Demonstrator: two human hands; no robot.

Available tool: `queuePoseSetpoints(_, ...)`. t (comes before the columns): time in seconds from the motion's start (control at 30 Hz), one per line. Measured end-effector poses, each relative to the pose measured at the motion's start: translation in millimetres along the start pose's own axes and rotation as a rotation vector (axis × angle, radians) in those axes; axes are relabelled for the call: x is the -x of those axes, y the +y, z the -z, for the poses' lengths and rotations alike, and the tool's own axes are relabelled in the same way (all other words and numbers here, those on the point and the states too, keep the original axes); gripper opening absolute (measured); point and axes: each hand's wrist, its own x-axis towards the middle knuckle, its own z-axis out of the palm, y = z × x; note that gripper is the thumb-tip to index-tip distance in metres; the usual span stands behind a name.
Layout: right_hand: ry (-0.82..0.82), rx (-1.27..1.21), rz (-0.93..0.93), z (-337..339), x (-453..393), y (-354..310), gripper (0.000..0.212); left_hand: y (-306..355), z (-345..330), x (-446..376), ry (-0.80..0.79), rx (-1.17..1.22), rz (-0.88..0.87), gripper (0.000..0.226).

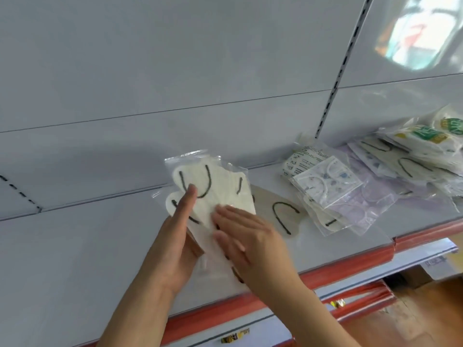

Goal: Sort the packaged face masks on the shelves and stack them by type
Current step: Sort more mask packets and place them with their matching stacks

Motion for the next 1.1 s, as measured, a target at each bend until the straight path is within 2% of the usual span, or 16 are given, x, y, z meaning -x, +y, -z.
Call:
queuePoseSetpoints(0.07,-0.139,-0.085,0.070,-2.1,4.7,1.1,0.035,-9.5,-8.7,-7.6,0.038,-0.093,-0.030,0.030)
queuePoseSetpoints(0.1,-0.103,-0.088,0.032,2.9,6.7,8.0,0.033,-13.6,-9.9,-12.5,0.082,-0.111,-0.030,0.024)
queuePoseSetpoints(0.2,0.193,0.126,-0.272,40.4,13.8,46.4,0.021,-17.8,-13.3,-24.7,0.157,-0.088,-0.001,0.021)
queuePoseSetpoints(0.27,0.237,0.299,-0.532,71.1,20.1,73.7,0.014,-18.3,-19.1,-29.4,0.162,-0.097,-0.004,0.019)
queuePoseSetpoints(0.37,-0.083,0.592,-0.665,90.2,29.7,93.1,0.038,-21.6,-30.7,-33.0,0.127,-0.125,-0.013,0.015)
queuePoseSetpoints(0.4,-0.161,0.639,-0.696,89.0,32.0,95.3,0.042,-23.0,-34.4,-33.8,0.122,-0.132,-0.011,0.014)
queuePoseSetpoints(0.43,-0.156,0.654,-0.717,86.4,34.0,98.8,0.039,-24.5,-37.2,-34.5,0.120,-0.136,-0.009,0.014)
queuePoseSetpoints(0.5,0.012,0.648,-0.735,86.9,34.5,106.5,0.017,-25.9,-41.3,-34.4,0.108,-0.142,-0.008,0.013)
queuePoseSetpoints(0.57,0.271,0.619,-0.763,92.6,31.6,113.6,0.011,-26.4,-42.0,-34.4,0.094,-0.160,-0.017,0.013)
queuePoseSetpoints(0.63,0.446,0.553,-0.698,98.9,26.4,111.6,0.007,-25.8,-41.4,-34.7,0.092,-0.179,-0.019,0.015)
queuePoseSetpoints(0.7,0.383,0.534,-0.631,97.9,22.8,103.5,0.008,-25.4,-39.4,-35.7,0.096,-0.187,-0.009,0.018)
queuePoseSetpoints(0.8,-0.014,0.649,-0.761,91.4,33.2,103.8,0.039,-26.4,-35.4,-35.3,0.108,-0.202,0.000,0.019)
queuePoseSetpoints(0.83,-0.072,0.676,-0.808,91.1,38.8,107.4,0.048,-26.9,-34.3,-34.7,0.110,-0.206,0.001,0.018)
queuePoseSetpoints(0.9,-0.013,0.689,-0.821,92.5,44.9,114.5,0.043,-27.4,-32.0,-33.4,0.116,-0.211,0.004,0.018)
queuePoseSetpoints(1.0,0.143,0.715,-0.753,92.3,42.0,125.2,0.011,-26.7,-29.7,-33.1,0.139,-0.206,0.001,0.018)
queuePoseSetpoints(1.1,0.326,0.652,-0.669,93.6,43.2,127.1,0.008,-25.5,-28.9,-32.4,0.141,-0.207,-0.011,0.018)
